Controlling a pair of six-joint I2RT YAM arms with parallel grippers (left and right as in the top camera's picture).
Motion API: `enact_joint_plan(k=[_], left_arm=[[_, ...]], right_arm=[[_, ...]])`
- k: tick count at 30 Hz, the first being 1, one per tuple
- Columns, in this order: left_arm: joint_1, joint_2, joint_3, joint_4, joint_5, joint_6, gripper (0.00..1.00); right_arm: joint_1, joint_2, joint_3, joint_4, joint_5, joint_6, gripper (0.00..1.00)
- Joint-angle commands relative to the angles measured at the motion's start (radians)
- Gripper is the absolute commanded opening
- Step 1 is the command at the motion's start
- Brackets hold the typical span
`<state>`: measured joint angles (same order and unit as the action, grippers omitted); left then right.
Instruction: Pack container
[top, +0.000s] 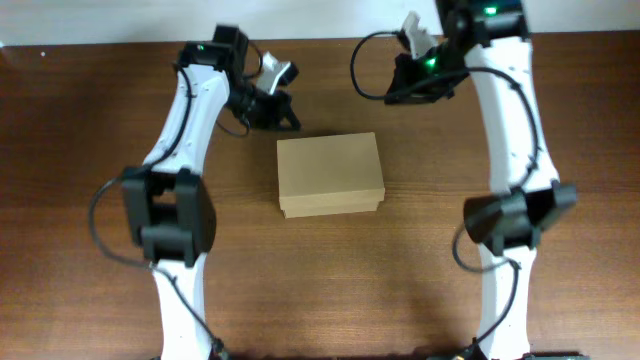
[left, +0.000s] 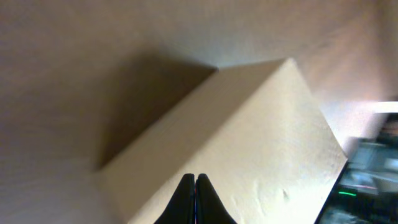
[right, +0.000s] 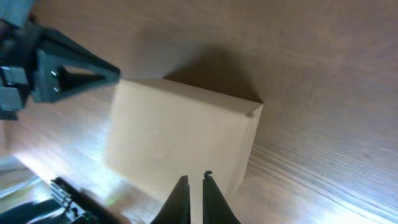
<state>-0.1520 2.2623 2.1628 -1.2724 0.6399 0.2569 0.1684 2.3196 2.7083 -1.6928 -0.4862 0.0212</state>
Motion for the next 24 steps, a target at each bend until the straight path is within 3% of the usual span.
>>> enact_joint_plan(k=[1, 7, 11, 13, 15, 18, 20, 24], left_arm=[[0.006, -0.208, 0.047, 0.032, -0.237, 0.089, 0.02], [0.004, -0.465, 0.091, 0.061, -0.391, 0.089, 0.05], [0.004, -0.616, 0.105, 0.060, -0.488, 0.084, 0.08], [0.004, -0.683, 0.105, 0.050, -0.539, 0.071, 0.19], [0.004, -0.743, 0.105, 0.031, -0.577, 0.070, 0.41], [0.004, -0.826, 0.105, 0.010, -0.624, 0.070, 0.64], [0.004, -0.879, 0.105, -0.002, -0.652, 0.070, 0.72], [0.004, -0.979, 0.105, -0.032, -0.666, 0.070, 0.76]], right_arm=[[0.042, -0.105, 0.020, -0.006, 0.084, -0.018, 0.08], [0.171, -0.135, -0.011, -0.006, 0.161, -0.018, 0.08], [0.289, -0.135, -0.143, -0.006, 0.288, -0.018, 0.04], [0.329, -0.135, -0.217, -0.006, 0.339, -0.018, 0.04], [0.356, -0.135, -0.294, -0.006, 0.374, -0.020, 0.04], [0.368, -0.135, -0.391, -0.005, 0.376, -0.034, 0.04], [0.368, -0.135, -0.462, 0.006, 0.380, -0.045, 0.04], [0.368, -0.135, -0.582, 0.051, 0.393, -0.060, 0.04]])
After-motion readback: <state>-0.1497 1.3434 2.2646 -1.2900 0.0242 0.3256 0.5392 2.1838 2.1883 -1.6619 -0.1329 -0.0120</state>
